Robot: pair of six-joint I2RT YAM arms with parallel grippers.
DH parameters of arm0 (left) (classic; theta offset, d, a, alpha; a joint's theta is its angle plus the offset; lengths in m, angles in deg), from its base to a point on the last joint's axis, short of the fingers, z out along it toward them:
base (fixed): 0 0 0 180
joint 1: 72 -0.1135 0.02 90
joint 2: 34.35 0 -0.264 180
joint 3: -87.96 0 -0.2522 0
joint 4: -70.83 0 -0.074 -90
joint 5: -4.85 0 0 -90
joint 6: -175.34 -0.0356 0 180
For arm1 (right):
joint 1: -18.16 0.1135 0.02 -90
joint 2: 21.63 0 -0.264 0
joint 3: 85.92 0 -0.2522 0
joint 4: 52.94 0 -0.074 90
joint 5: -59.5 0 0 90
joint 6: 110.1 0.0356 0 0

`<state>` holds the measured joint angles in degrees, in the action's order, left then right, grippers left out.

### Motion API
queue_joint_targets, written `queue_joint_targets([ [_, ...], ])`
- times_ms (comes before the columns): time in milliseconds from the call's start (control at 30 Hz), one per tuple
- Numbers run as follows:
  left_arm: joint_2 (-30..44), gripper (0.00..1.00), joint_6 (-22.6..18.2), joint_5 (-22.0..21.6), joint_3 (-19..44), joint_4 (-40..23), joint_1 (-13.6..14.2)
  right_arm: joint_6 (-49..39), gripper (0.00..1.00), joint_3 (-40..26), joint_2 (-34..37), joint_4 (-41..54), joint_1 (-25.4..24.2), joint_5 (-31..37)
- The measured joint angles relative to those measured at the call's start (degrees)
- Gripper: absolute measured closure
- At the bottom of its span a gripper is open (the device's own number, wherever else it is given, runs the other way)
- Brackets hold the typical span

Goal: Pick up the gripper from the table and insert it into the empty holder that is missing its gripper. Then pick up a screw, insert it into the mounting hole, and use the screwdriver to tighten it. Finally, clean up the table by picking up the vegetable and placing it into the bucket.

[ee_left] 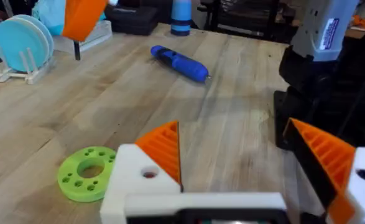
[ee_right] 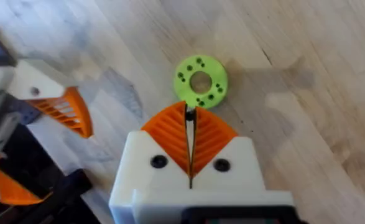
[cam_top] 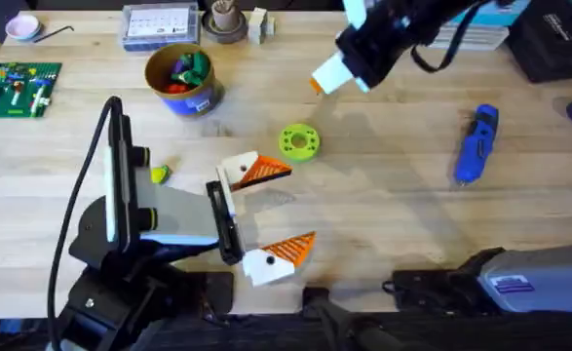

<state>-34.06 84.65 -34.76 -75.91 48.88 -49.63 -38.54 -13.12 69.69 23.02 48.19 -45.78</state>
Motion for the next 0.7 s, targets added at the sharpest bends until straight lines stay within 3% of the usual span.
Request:
queue_joint_targets([
  [233,0.01,0.008,0.0,-0.01,0.0,0.0,0.0,3.52,0.995,-7.5,-0.43,3.39,3.92,-6.66],
  [500,0.02,0.008,0.0,0.0,0.0,0.02,0.0,5.65,0.995,-7.77,-0.57,4.07,13.45,-8.61],
  [700,0.02,0.008,0.0,0.0,0.02,0.0,0.0,6.06,0.995,-7.77,-0.16,5.3,16.5,-8.87],
])
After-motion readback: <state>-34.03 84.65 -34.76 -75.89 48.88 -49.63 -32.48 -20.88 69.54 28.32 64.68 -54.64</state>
